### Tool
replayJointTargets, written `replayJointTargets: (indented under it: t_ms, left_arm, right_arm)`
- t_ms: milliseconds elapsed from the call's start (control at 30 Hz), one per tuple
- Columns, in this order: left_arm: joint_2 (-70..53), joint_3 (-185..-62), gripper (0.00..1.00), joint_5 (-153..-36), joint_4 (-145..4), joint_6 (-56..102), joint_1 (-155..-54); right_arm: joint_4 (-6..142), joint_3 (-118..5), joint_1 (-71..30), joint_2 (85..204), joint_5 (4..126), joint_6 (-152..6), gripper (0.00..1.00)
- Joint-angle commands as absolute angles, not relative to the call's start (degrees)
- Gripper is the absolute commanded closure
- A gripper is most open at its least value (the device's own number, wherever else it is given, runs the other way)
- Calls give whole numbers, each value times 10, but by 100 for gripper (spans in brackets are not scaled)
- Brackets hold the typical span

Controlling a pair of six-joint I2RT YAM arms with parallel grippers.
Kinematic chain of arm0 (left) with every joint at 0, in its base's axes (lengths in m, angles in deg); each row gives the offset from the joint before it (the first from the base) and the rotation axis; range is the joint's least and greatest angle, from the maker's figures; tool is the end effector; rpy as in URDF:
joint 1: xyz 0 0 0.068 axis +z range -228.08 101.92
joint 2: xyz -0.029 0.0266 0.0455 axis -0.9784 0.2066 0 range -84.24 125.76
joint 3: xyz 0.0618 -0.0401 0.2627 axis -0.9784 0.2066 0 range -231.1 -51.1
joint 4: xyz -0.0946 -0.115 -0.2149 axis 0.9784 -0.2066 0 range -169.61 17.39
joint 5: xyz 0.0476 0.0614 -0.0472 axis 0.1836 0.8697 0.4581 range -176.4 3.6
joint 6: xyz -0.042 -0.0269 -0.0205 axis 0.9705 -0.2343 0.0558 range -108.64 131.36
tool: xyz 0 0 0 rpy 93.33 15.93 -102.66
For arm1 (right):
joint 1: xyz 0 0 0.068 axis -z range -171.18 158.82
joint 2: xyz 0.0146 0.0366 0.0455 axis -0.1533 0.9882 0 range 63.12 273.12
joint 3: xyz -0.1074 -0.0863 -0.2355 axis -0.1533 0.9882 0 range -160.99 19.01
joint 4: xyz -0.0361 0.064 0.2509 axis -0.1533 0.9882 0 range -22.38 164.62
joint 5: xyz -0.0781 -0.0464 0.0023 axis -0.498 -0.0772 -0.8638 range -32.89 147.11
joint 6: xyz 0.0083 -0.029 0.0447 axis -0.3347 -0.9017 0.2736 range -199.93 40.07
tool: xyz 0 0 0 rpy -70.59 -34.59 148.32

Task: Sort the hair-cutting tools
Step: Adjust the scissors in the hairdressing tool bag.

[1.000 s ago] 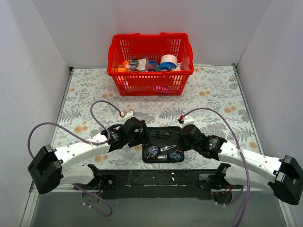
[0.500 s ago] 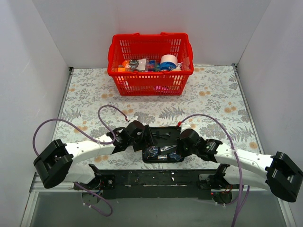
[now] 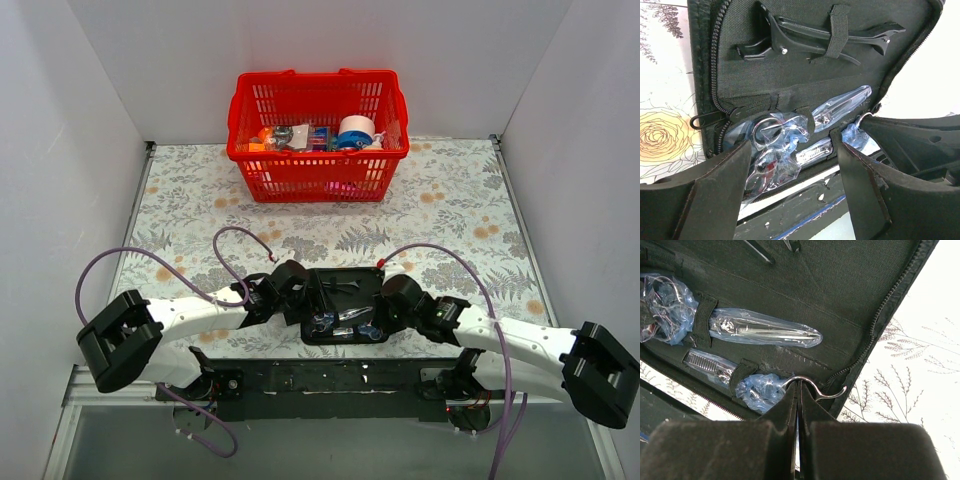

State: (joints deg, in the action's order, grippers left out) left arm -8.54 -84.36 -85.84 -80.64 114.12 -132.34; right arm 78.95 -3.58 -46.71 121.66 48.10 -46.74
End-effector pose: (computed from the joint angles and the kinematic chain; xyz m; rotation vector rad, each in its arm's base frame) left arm 0.1440 -0.1994 0.1638 -1.1663 2.5768 -0.9932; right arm 0.1121 0.1533 0.1632 -0.4009 2.4197 0.5320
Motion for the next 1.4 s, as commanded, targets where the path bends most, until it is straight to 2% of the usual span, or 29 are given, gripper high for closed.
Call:
replayJointTargets:
  t_ms: [0,233,500,833,1100,1133,1233,1267,1367]
  left_arm:
    - [-83,-841,31,-863,-795,1143,-1328]
    - [-79,-836,31,-863,-791,1144,-1330]
    - [-83,-828,32,-863,-791,1145,-1330]
    - [-78,-827,31,-863,-788,1142,-1330]
    - [-84,-825,31,-863,-790,1140,-1329]
    - [-85,-825,31,-863,-794,1141,-1330]
    - [-101,-828,32,-863,-803,1138,-1330]
    - [-104,-831,31,-863,-808,1137,-1330]
    - [-118,-851,31,-860,-831,1127,-1330]
  right_arm:
    - [820,-23,-472,1200,477,-461,99]
    - [717,-6,-480,1270,540,-457,99]
    - [643,-55,-510,1368,567,-492,99]
    - [644,-104,-529,1453,623,-590,99]
    - [708,-120,-538,1455,570,-566,99]
    - [721,-121,-540,1448,531,-562,99]
    - [781,-127,-543,1407,483,-553,84]
    - [798,-130,-544,1395,474,-552,75]
    - [846,-144,-546,1336,455,-554,60]
